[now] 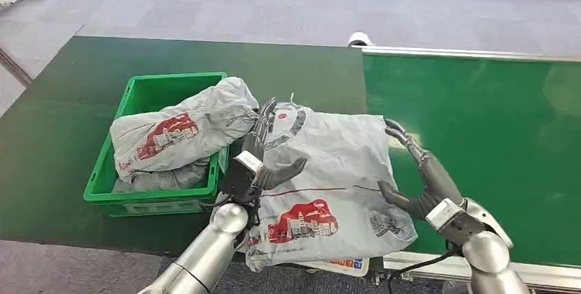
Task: Moved the parcel from conveyor to table for the left to box.
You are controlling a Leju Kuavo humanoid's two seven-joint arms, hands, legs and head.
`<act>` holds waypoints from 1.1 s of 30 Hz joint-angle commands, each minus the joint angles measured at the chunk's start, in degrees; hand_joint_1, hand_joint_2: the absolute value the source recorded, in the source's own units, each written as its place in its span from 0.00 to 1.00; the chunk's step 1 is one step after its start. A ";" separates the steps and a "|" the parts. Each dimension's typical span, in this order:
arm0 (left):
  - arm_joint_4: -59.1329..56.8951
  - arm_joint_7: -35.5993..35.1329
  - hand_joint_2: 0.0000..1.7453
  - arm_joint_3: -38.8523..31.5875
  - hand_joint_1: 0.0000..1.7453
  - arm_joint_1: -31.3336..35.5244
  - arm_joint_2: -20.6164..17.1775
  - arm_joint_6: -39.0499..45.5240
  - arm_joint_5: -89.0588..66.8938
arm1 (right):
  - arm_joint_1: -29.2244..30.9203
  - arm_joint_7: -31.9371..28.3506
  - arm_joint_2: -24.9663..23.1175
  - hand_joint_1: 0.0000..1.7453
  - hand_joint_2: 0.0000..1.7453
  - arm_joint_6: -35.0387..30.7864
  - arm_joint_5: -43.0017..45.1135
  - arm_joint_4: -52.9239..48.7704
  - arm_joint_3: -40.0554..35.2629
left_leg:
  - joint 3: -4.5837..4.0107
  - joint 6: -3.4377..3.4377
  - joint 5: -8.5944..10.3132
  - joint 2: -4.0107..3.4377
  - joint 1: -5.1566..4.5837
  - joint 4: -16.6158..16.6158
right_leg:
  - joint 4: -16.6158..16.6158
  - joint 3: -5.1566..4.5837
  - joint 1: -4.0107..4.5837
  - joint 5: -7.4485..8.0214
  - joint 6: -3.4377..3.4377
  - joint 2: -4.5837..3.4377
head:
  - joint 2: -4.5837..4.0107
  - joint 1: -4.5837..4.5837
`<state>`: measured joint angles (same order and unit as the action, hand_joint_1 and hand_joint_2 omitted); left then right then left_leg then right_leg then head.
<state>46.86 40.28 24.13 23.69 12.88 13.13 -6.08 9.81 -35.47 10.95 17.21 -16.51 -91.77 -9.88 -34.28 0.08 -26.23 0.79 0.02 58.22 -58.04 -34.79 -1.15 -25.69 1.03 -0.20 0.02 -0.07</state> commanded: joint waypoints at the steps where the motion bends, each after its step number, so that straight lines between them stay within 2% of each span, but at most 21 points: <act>1: -0.59 -0.28 1.00 5.29 0.00 1.55 -2.72 0.85 -0.12 | 1.16 -0.47 -5.22 0.00 1.00 -2.22 0.89 -3.53 5.04 | 0.12 0.05 -0.01 -0.13 0.02 -0.07 | 0.07 0.09 0.03 0.01 -0.09 -0.06 | 0.00 0.00; 4: 0.06 -0.28 1.00 6.21 0.00 1.69 -3.14 1.66 -0.02 | 0.53 -1.71 -8.27 0.00 1.00 -7.04 1.68 -4.70 8.62 | 0.16 0.05 -0.01 -0.12 0.05 -0.09 | 0.11 0.15 0.07 0.02 -0.10 -0.03 | 0.00 0.00; 6: 0.70 -0.28 1.00 7.78 0.00 1.54 -3.83 4.26 -0.50 | 0.95 1.50 -10.08 0.00 1.00 -9.15 3.61 -3.60 11.37 | 0.08 0.05 -0.01 -0.07 0.05 -0.04 | 0.06 0.08 0.06 0.01 -0.08 -0.01 | 0.00 0.00; 11: 0.44 -0.28 1.00 12.38 0.00 1.73 -5.11 7.01 -1.61 | 1.61 2.88 -10.28 0.00 1.00 -7.26 8.11 1.64 12.50 | 0.20 0.04 -0.01 -0.13 0.05 -0.11 | 0.15 0.18 0.07 0.03 -0.08 -0.05 | 0.00 -0.02; 13: -7.59 -0.28 1.00 19.24 0.00 4.51 -4.58 13.61 -8.22 | 0.99 2.11 -10.37 0.00 1.00 -7.53 8.01 2.59 12.41 | 0.29 0.05 -0.01 -0.17 0.09 -0.18 | 0.24 0.29 0.11 0.05 -0.10 -0.08 | 0.00 0.00; 15: -14.67 -0.28 1.00 22.96 0.00 6.73 -2.61 15.64 -12.99 | 0.54 2.02 -10.51 0.00 1.00 -8.00 7.79 2.80 12.63 | 0.19 0.02 0.01 0.06 0.05 -0.10 | 0.15 0.24 0.06 0.00 -0.05 0.11 | 0.00 0.00; 18: -23.04 -2.61 1.00 24.25 0.00 8.90 1.21 12.73 -21.39 | 0.74 2.97 -11.39 0.00 1.00 -7.77 10.31 4.61 15.15 | 0.33 0.02 0.03 0.11 0.08 -0.20 | 0.30 0.42 0.10 0.02 -0.07 0.20 | 0.00 0.00; 22: -22.90 -12.19 1.00 24.54 0.00 8.22 1.19 7.70 -31.91 | -0.13 3.60 -12.18 0.00 1.00 -5.65 12.27 5.68 17.72 | 0.15 0.01 -0.02 -0.03 0.03 -0.06 | 0.12 0.18 0.04 0.01 -0.04 0.02 | 0.00 0.00; 24: -22.53 -16.99 1.00 23.43 0.00 7.45 0.71 4.44 -36.64 | -2.60 3.66 -12.86 0.00 1.00 -4.84 11.71 4.34 18.70 | 0.21 0.04 0.00 -0.02 0.03 -0.13 | 0.18 0.22 0.04 0.01 -0.08 0.03 | 0.00 0.00; 27: -21.88 -19.36 1.00 21.57 0.00 6.60 0.13 2.16 -40.15 | -4.08 3.29 -13.47 0.00 1.00 -4.28 10.85 3.71 19.21 | 0.23 0.05 -0.01 0.01 0.05 -0.12 | 0.16 0.24 0.06 -0.01 -0.09 0.07 | 0.00 -0.02; 33: -21.48 -19.42 1.00 20.92 0.00 6.50 0.11 1.83 -40.72 | -3.70 3.26 -13.55 0.00 1.00 -4.20 10.69 3.65 19.12 | 0.32 0.03 -0.02 -0.16 0.02 -0.17 | 0.15 0.28 0.04 0.01 -0.09 -0.08 | 0.00 -0.02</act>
<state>30.25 21.62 43.30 29.58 14.12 16.28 -45.77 5.67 -32.26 -0.24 12.70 -5.68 -91.30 6.40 -34.15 0.09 -26.25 0.80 0.01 58.16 -58.04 -34.66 -1.15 -25.73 1.00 -0.18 0.02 -0.09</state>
